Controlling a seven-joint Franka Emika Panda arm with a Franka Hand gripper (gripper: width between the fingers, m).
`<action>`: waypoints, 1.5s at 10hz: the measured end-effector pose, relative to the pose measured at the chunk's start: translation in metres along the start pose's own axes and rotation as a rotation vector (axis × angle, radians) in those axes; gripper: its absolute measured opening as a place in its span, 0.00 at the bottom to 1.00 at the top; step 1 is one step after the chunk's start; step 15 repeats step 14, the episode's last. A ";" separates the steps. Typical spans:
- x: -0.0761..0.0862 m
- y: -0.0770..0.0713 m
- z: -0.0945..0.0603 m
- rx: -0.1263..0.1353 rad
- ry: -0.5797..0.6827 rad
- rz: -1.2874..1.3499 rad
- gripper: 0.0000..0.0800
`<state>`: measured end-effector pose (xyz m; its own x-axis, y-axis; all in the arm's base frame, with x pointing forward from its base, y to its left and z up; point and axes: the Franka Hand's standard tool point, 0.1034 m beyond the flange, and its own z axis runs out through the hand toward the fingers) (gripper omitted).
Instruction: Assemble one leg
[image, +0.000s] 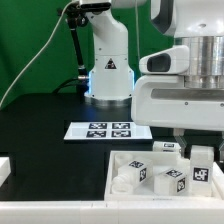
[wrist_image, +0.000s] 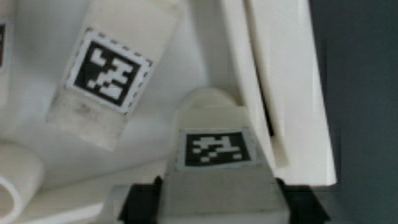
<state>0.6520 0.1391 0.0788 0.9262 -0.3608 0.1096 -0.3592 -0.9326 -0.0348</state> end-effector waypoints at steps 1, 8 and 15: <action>0.000 0.002 0.000 -0.007 0.004 0.131 0.36; 0.007 0.025 0.000 -0.066 0.042 0.463 0.38; 0.008 0.030 -0.042 -0.021 0.045 0.301 0.81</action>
Offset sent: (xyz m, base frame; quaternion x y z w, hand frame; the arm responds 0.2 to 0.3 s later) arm 0.0027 0.0054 -0.0119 0.0028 -0.0020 0.2562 0.9666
